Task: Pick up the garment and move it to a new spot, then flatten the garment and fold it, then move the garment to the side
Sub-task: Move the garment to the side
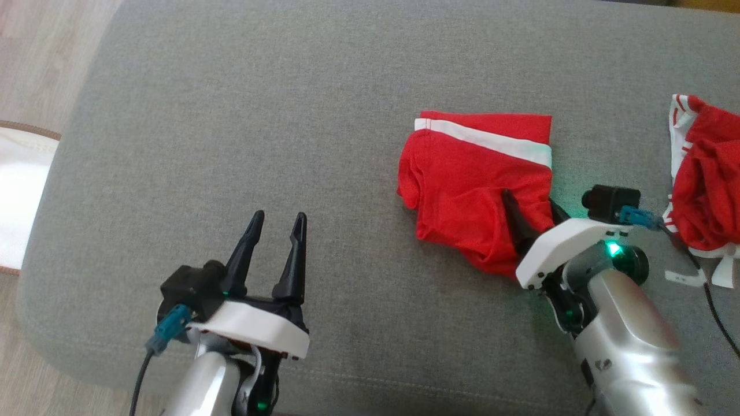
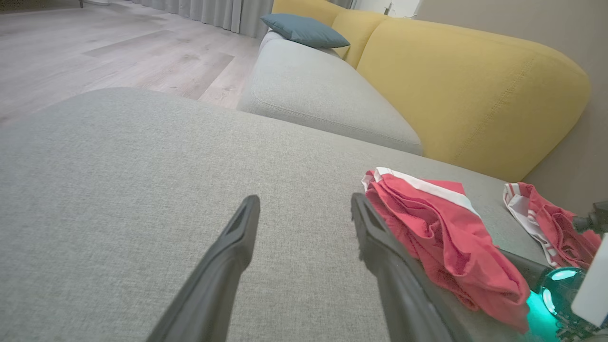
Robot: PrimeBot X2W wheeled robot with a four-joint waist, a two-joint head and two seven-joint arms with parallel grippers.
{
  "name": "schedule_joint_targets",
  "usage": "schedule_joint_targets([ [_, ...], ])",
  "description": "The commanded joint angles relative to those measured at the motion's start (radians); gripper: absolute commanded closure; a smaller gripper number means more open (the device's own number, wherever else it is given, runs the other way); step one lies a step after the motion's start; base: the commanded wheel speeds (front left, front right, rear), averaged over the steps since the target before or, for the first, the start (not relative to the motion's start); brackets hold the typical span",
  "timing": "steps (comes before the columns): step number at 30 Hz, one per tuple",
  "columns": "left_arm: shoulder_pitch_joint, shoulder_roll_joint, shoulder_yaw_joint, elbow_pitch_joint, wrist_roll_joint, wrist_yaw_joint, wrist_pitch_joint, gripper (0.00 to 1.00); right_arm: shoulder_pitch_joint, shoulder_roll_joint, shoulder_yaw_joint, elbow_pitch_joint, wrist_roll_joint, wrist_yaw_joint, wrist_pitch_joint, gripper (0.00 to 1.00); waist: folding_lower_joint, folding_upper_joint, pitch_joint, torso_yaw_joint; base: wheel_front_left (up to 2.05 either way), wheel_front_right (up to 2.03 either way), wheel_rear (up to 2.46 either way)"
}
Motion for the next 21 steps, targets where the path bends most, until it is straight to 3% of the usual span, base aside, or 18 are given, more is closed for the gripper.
schedule_joint_targets([
  [1, -0.038, 0.002, 0.026, -0.030, -0.004, 0.003, -0.012, 0.00, -0.002, 0.008, 0.035, 0.010, 0.003, 0.003, 0.004, 0.00, 0.0000, -0.0001, 0.002, 0.000, 0.00, 0.00, 0.00],
  [2, -0.038, 0.002, 0.026, -0.031, -0.004, 0.004, -0.012, 0.00, -0.009, 0.008, 0.046, 0.019, -0.005, 0.003, -0.003, 0.87, 0.0000, -0.0001, 0.004, -0.001, 0.00, 0.00, 0.00],
  [3, -0.038, 0.002, 0.027, -0.031, -0.004, 0.005, -0.012, 0.00, -0.017, 0.008, 0.055, 0.025, -0.018, 0.003, -0.015, 1.00, 0.0000, -0.0001, 0.005, -0.003, 0.00, 0.00, 0.00],
  [13, -0.035, 0.002, 0.051, -0.025, 0.006, 0.003, -0.012, 0.00, -0.077, -0.028, 0.103, 0.033, -0.300, 0.003, -0.135, 1.00, 0.0000, -0.0001, -0.026, -0.088, 0.00, 0.00, 0.00],
  [21, -0.034, 0.002, 0.067, -0.027, 0.013, -0.002, -0.012, 0.00, -0.100, -0.189, 0.178, -0.085, -0.353, 0.003, -0.104, 1.00, 0.0000, -0.0001, -0.040, -0.176, 0.00, 0.00, 0.00],
])
